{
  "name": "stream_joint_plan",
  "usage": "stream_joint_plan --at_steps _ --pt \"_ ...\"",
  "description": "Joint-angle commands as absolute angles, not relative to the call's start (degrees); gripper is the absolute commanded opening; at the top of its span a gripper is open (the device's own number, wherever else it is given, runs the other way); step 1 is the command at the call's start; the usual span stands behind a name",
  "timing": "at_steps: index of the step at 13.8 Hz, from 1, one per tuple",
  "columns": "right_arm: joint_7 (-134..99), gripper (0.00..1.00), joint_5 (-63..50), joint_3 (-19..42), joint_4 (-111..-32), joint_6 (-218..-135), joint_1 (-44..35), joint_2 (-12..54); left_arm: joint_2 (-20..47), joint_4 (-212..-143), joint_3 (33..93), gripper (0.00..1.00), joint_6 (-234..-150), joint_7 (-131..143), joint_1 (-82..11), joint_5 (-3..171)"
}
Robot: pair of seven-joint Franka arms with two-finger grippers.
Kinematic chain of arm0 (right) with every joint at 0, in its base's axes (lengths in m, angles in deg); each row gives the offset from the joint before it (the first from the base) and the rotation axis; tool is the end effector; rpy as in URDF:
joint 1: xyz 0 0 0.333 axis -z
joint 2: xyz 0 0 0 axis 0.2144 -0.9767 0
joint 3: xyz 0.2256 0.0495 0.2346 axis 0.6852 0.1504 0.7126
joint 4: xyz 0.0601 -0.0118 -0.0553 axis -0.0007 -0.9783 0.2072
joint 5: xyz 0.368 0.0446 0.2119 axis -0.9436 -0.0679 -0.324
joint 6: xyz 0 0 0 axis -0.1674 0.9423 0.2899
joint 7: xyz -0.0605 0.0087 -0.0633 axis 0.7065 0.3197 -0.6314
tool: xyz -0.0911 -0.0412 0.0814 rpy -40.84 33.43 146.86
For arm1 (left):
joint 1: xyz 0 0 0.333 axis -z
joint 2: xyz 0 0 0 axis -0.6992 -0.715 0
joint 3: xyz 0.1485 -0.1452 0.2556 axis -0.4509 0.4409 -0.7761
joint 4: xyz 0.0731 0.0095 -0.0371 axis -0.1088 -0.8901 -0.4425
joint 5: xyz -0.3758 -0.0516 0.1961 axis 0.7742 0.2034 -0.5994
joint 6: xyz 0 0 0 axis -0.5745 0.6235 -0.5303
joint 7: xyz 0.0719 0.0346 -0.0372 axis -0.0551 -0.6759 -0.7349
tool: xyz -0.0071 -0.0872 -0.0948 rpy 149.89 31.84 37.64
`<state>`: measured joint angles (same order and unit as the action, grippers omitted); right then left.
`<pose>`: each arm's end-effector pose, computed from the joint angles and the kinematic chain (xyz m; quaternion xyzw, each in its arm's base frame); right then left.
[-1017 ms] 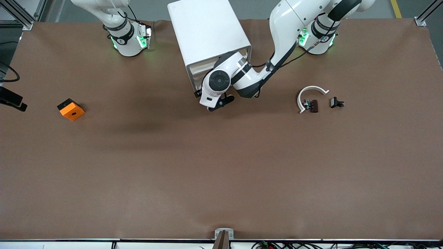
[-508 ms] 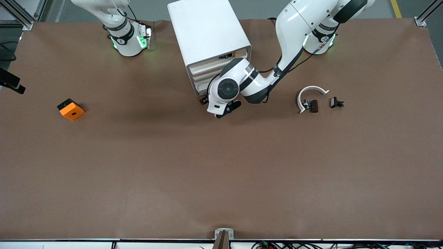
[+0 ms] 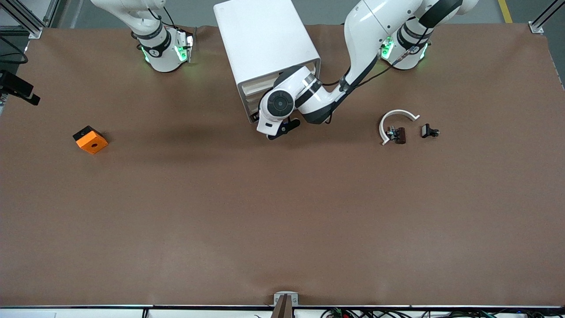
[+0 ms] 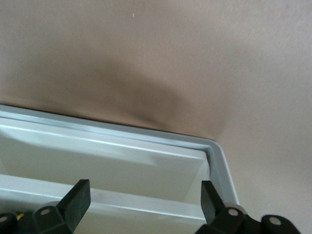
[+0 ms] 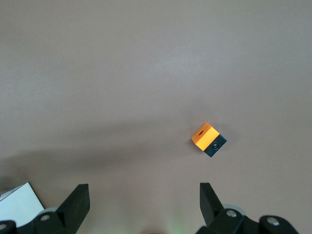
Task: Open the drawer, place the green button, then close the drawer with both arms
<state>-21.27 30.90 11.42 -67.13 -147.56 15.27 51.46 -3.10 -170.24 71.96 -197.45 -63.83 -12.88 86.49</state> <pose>0.5363 -0.0859 0.6385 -0.9980 0.0620 0.0100 0.0034 0.3873 -0.5982 0.1970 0.9369 0.2464 -0.2463 0.0278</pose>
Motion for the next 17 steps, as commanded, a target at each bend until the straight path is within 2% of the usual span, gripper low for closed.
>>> stream_joint_plan --at_steps 1,5,11,17 --pt "-21.55 1.0 30.32 12.17 -71.11 -149.13 15.98 54.74 -3.09 -170.76 72.95 1.0 -196.11 -64.39 -13.07 87.54" --pt "-21.55 1.0 30.32 12.34 -77.79 -153.43 16.07 59.4 -2.74 -169.88 72.95 1.0 -195.32 -64.39 -14.12 87.63" --pt "-21.63 1.0 30.32 12.17 -77.62 -153.09 15.98 59.4 -2.48 -164.96 72.43 1.0 -194.96 -61.85 -23.6 81.69" --pt "-21.63 1.0 30.67 12.43 -76.92 -150.9 15.9 59.23 -2.92 -165.83 72.43 1.0 -194.96 -49.46 -34.49 69.63"
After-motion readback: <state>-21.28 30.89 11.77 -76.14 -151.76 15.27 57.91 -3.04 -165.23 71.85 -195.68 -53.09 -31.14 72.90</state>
